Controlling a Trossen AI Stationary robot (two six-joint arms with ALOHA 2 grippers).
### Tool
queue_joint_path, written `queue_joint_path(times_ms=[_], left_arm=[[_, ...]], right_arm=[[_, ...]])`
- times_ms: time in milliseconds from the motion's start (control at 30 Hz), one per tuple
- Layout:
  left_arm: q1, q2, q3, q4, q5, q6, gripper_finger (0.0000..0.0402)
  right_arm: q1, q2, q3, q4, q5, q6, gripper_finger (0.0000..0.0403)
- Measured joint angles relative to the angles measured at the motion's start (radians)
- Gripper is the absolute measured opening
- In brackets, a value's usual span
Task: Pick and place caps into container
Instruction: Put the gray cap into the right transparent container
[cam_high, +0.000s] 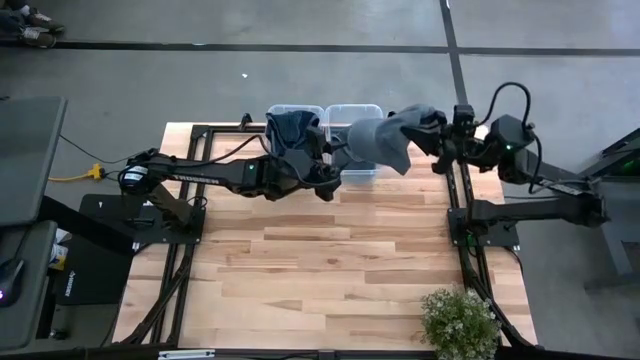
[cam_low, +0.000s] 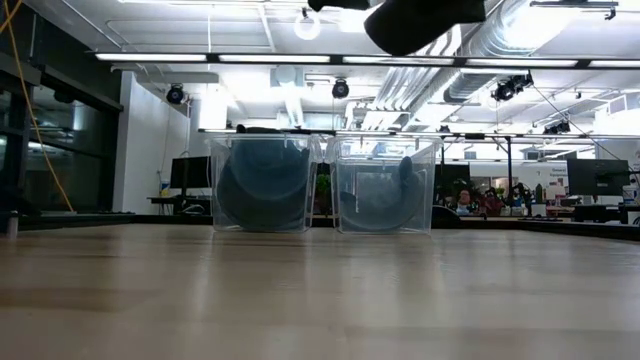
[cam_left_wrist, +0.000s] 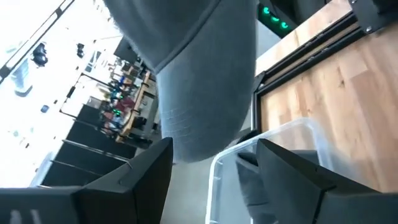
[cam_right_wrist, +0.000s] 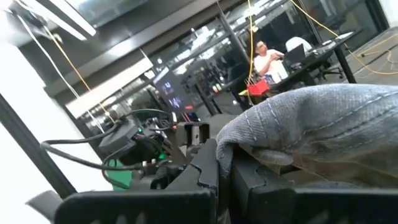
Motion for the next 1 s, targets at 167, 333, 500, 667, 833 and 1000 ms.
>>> queue_joint_path(times_ms=[167, 333, 500, 667, 833, 1000], left_arm=[[0.0, 0.0, 0.0, 0.001, -0.028, 0.044, 0.0228], [0.0, 0.0, 0.0, 0.0, -0.064, 0.084, 0.0228], [0.0, 0.0, 0.0, -0.001, -0.066, 0.101, 0.0228], [0.0, 0.0, 0.0, -0.001, -0.065, 0.111, 0.0228], [0.0, 0.0, 0.0, -0.002, -0.078, 0.11, 0.0216], [0.0, 0.0, 0.0, 0.0, -0.138, 0.108, 0.0197]], right_arm=[[0.0, 0.089, 0.107, -0.048, -0.001, -0.024, 0.0], [0.001, 0.16, 0.157, -0.055, -0.02, -0.023, 0.0], [0.001, 0.206, 0.16, -0.015, -0.047, 0.012, 0.0], [0.001, 0.24, 0.16, 0.038, -0.092, 0.052, 0.0], [0.001, 0.256, 0.16, 0.053, -0.121, 0.08, 0.0], [0.001, 0.254, 0.16, 0.072, -0.125, 0.097, 0.0]])
